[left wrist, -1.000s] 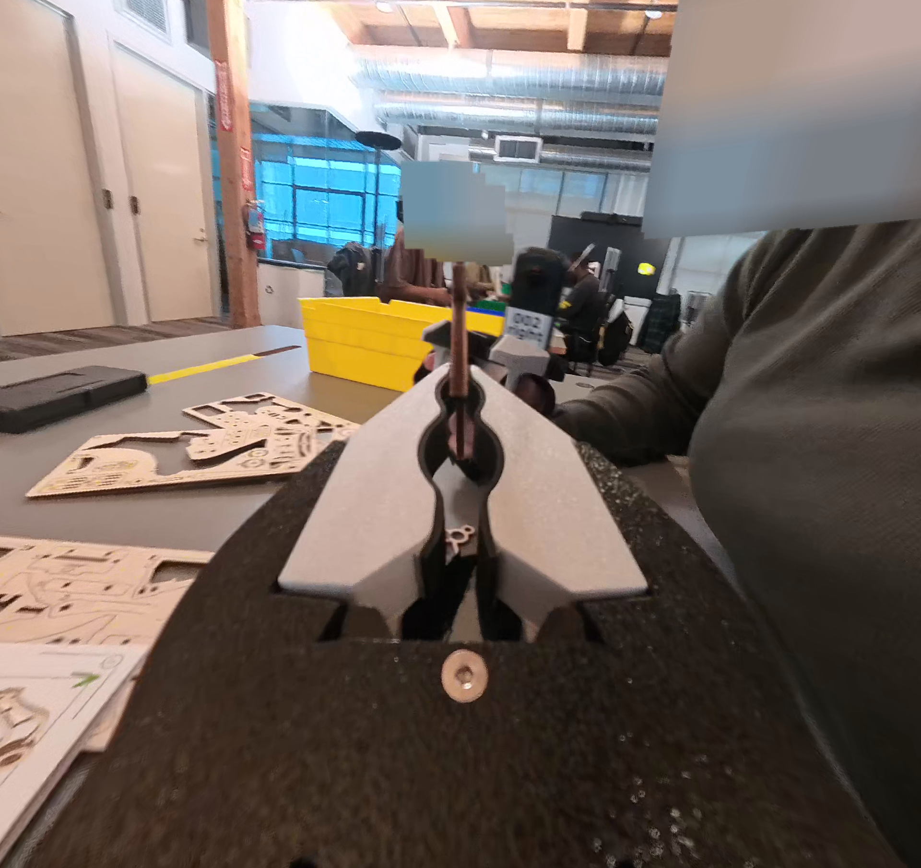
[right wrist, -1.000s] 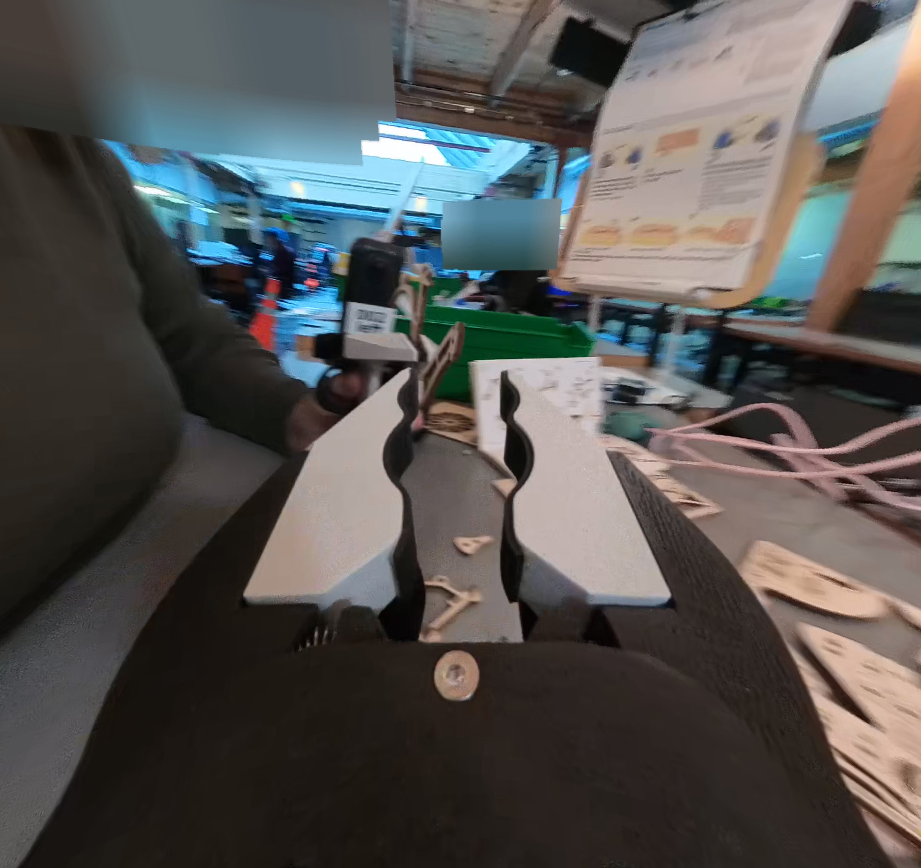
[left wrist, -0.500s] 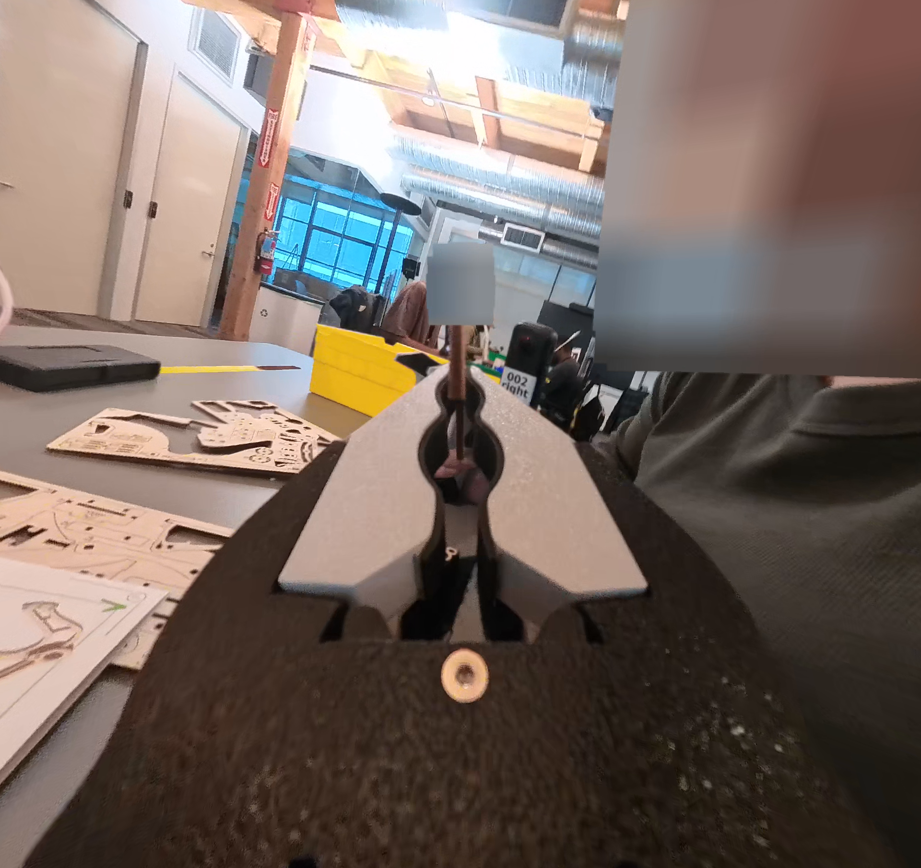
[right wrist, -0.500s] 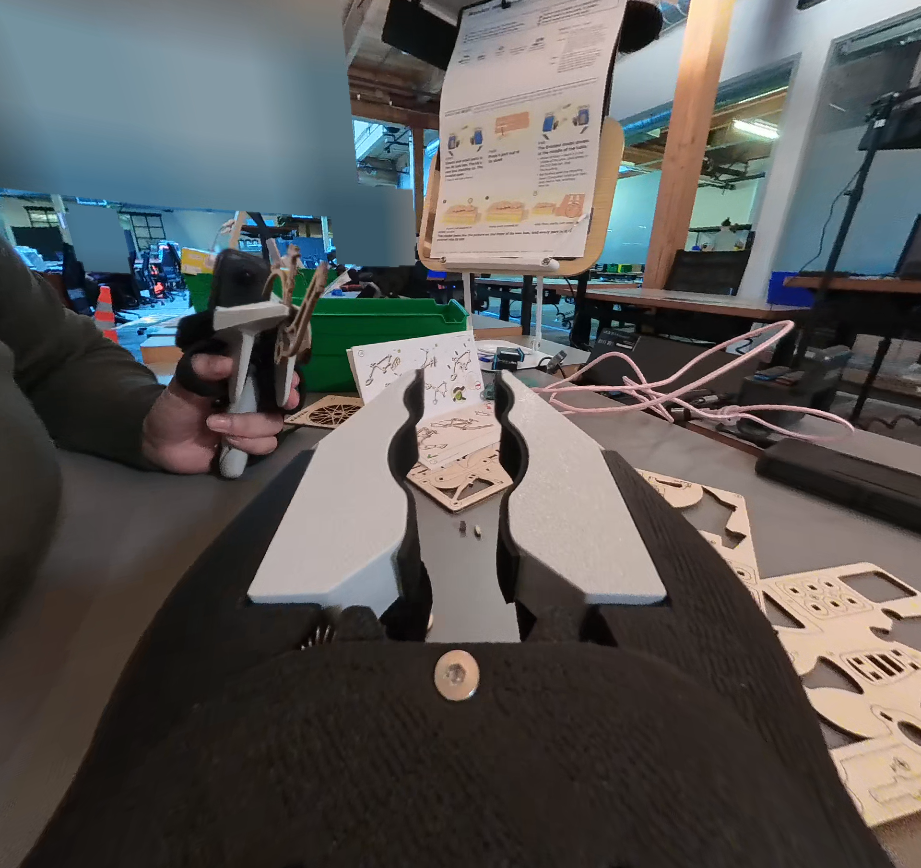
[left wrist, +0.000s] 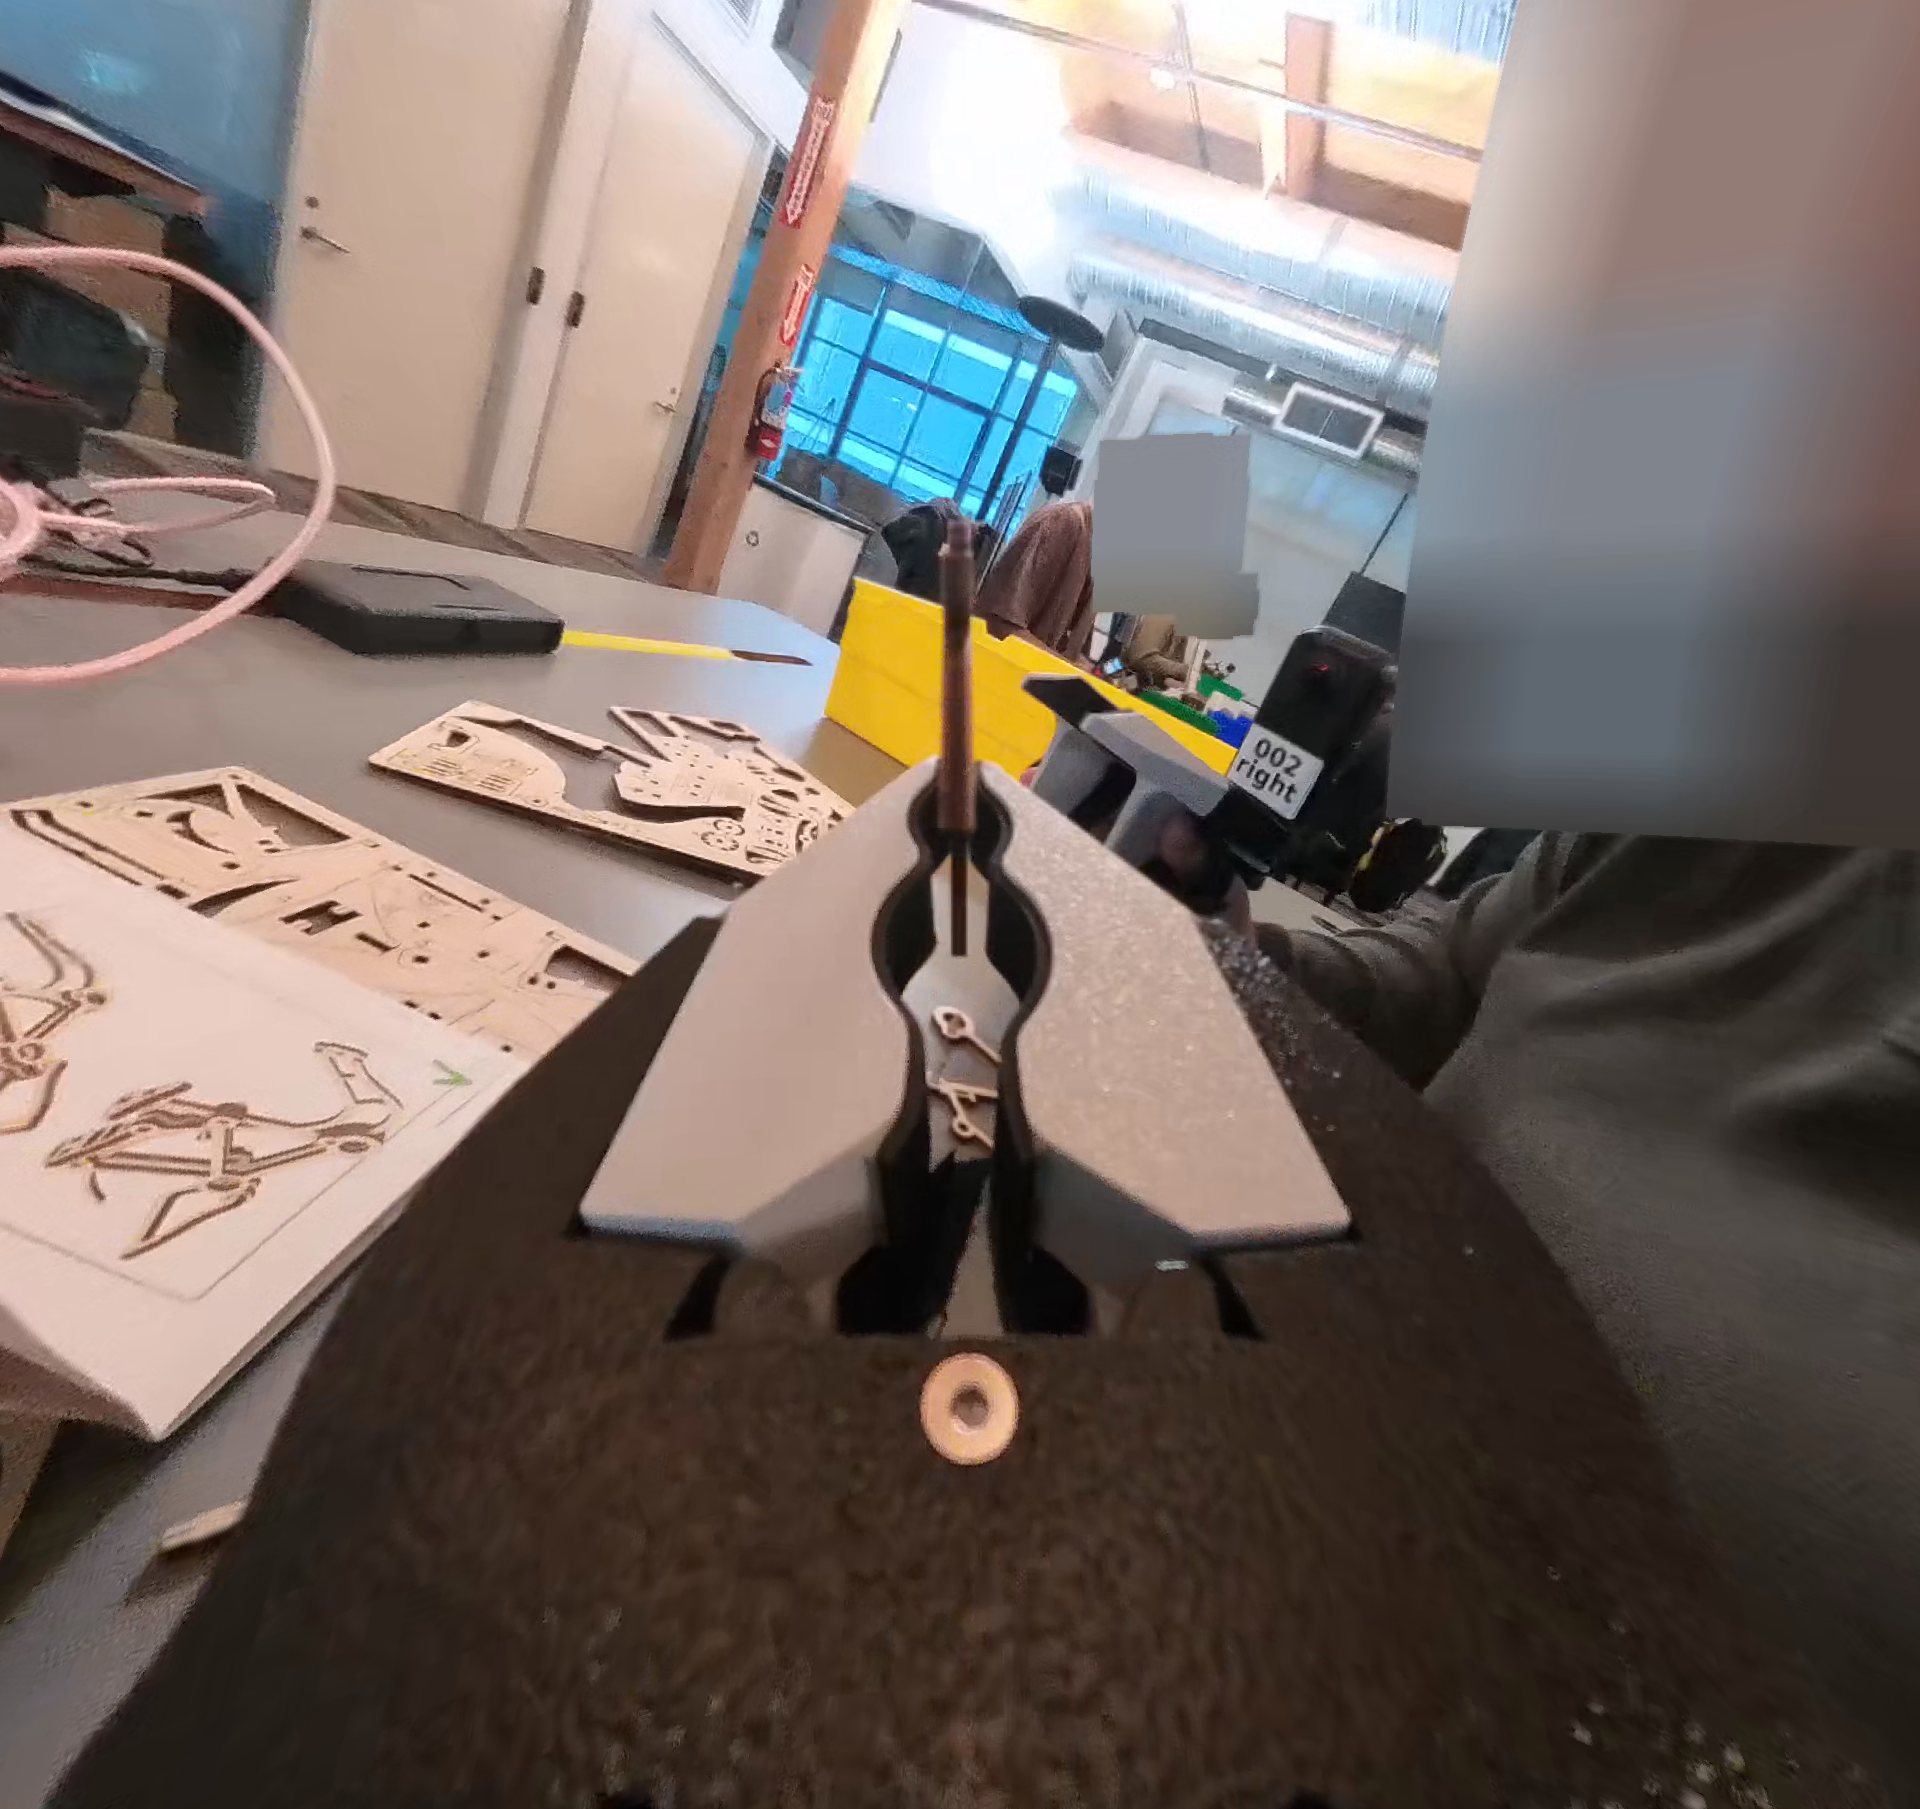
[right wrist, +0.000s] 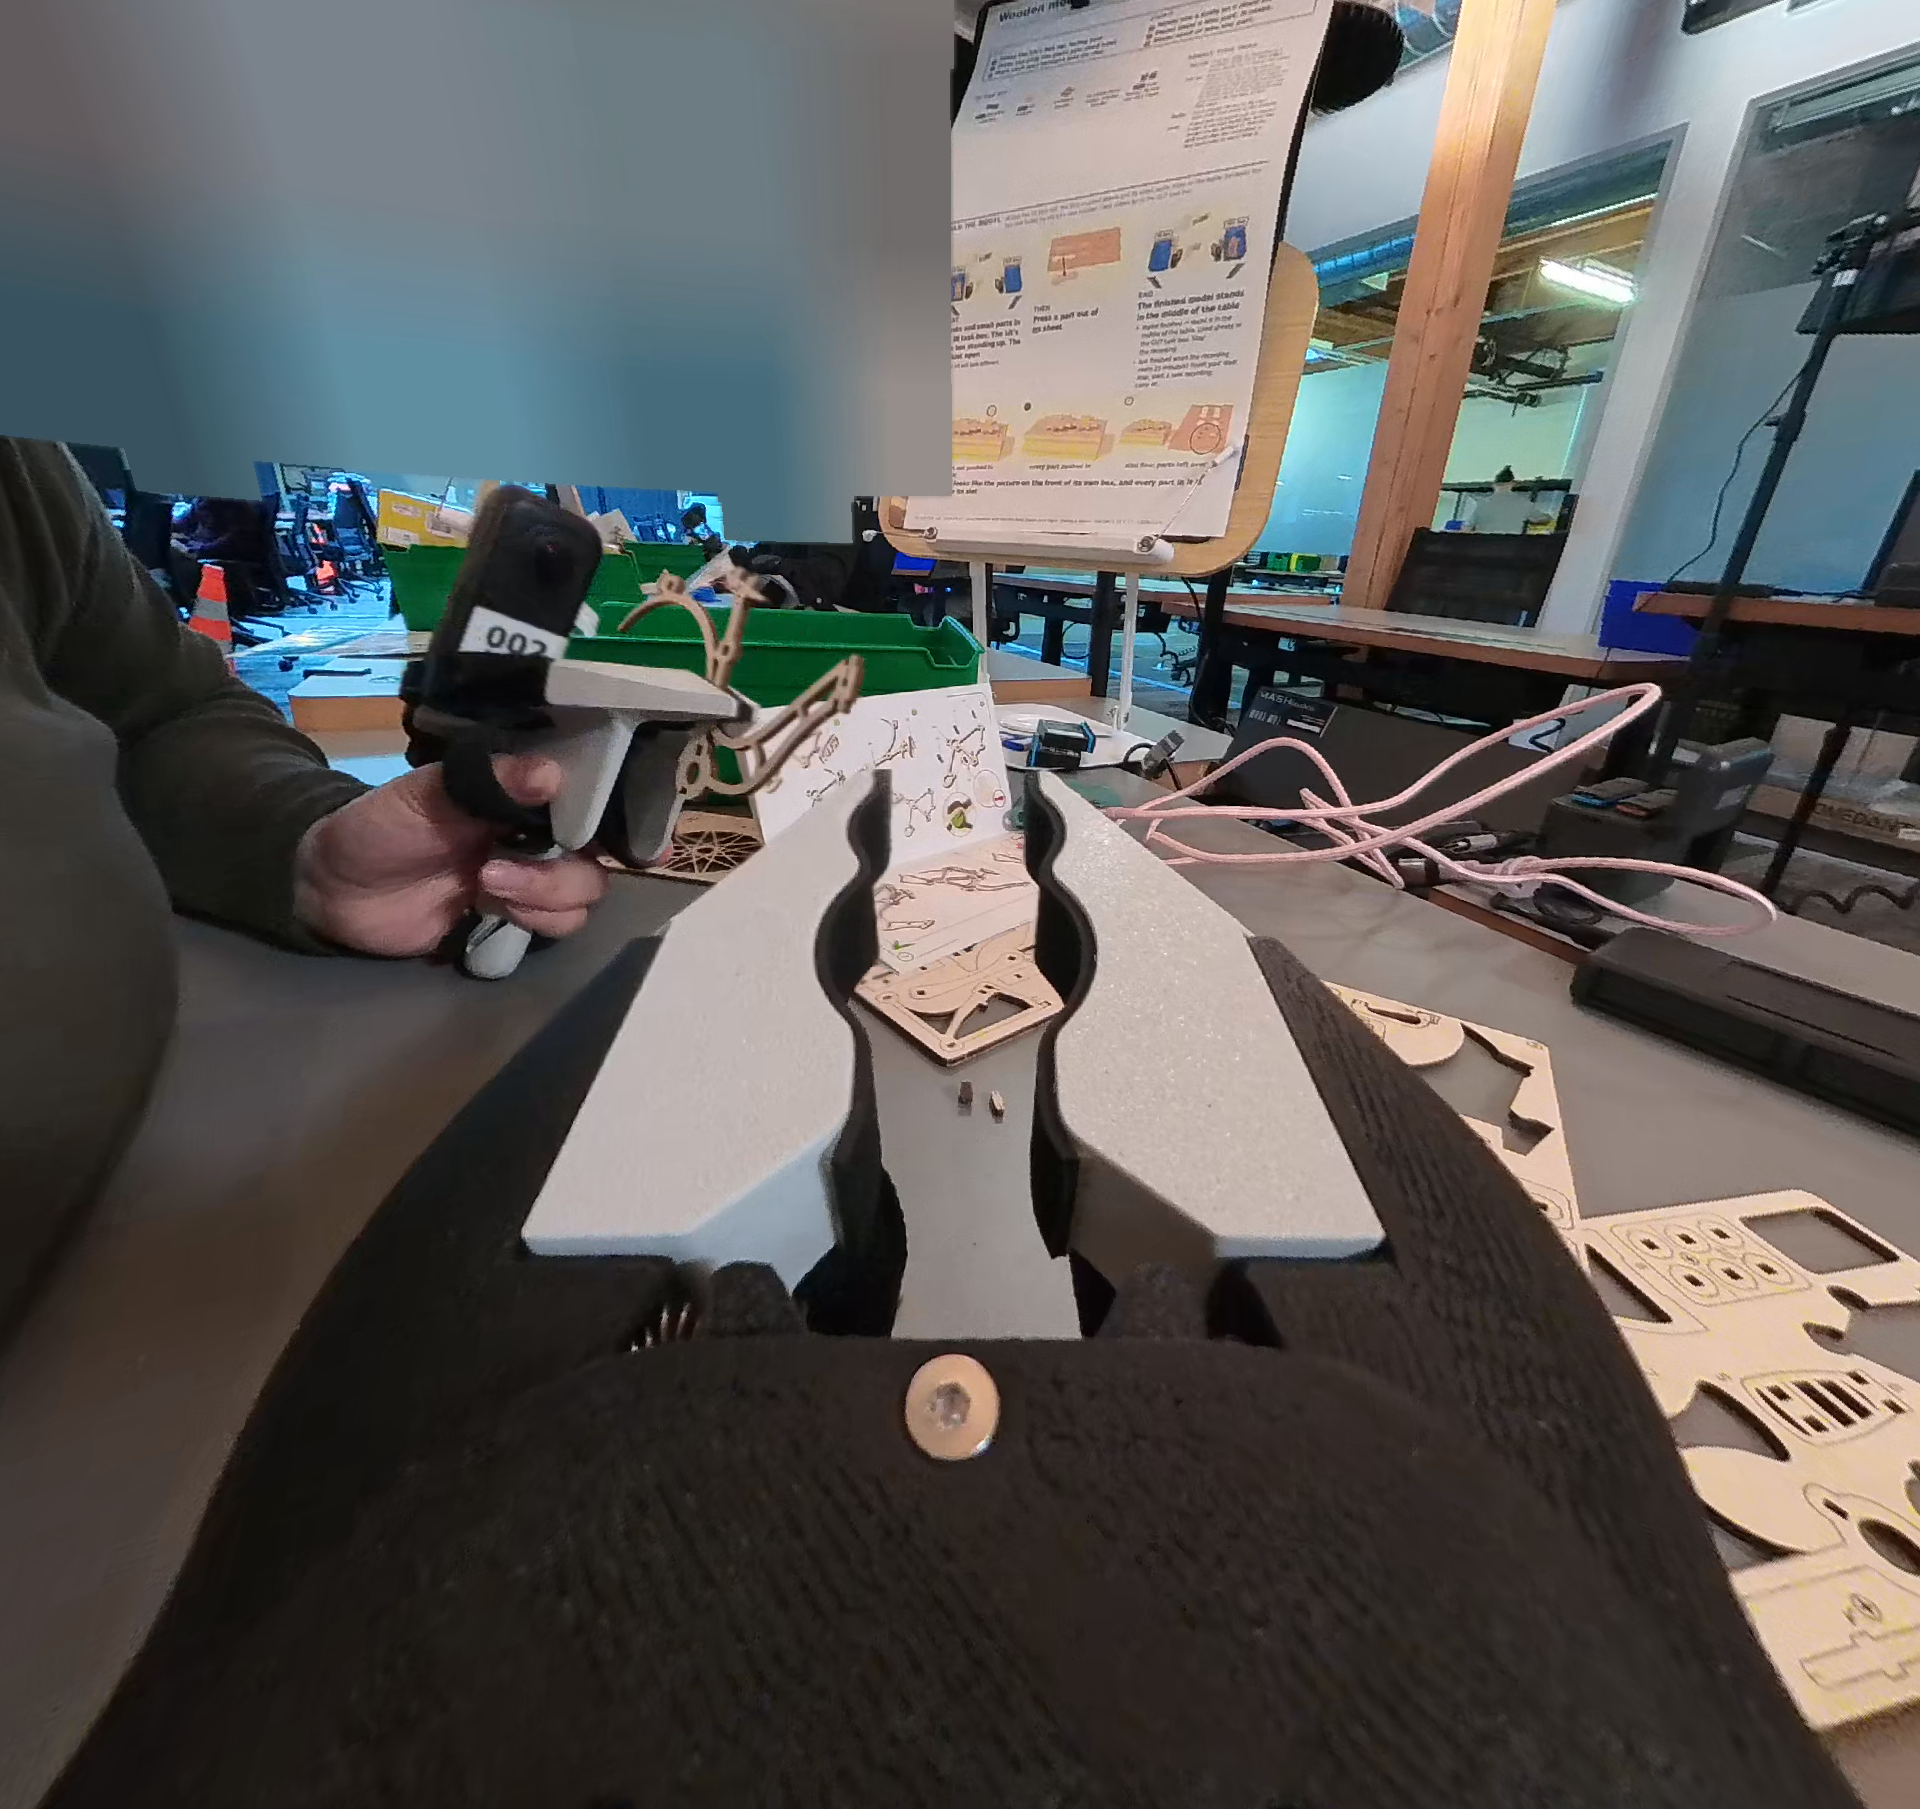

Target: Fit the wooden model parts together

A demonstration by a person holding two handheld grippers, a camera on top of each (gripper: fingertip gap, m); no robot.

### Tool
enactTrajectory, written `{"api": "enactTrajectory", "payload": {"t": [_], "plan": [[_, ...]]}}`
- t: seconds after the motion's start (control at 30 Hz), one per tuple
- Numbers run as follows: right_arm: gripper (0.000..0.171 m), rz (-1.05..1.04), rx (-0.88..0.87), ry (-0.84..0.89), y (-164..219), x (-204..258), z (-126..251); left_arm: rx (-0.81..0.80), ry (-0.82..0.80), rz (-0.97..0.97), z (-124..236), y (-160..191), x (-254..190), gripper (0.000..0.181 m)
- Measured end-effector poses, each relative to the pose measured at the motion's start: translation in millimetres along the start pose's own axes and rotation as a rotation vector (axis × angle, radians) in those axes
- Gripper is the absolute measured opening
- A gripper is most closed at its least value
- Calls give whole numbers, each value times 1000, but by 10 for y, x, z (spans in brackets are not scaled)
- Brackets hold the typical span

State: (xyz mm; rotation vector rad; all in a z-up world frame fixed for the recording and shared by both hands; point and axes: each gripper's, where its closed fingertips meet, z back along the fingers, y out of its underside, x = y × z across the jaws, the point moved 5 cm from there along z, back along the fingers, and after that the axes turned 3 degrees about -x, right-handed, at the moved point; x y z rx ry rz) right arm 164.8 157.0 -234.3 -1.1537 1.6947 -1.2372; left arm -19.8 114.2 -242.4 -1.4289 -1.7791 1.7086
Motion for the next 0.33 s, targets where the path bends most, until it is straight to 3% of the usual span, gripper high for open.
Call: {"api": "enactTrajectory", "payload": {"t": [0.33], "plan": [[22, -9, -2, 11, 0, -25, 5, -34, 79, 30, 30, -24, -51, 0]]}}
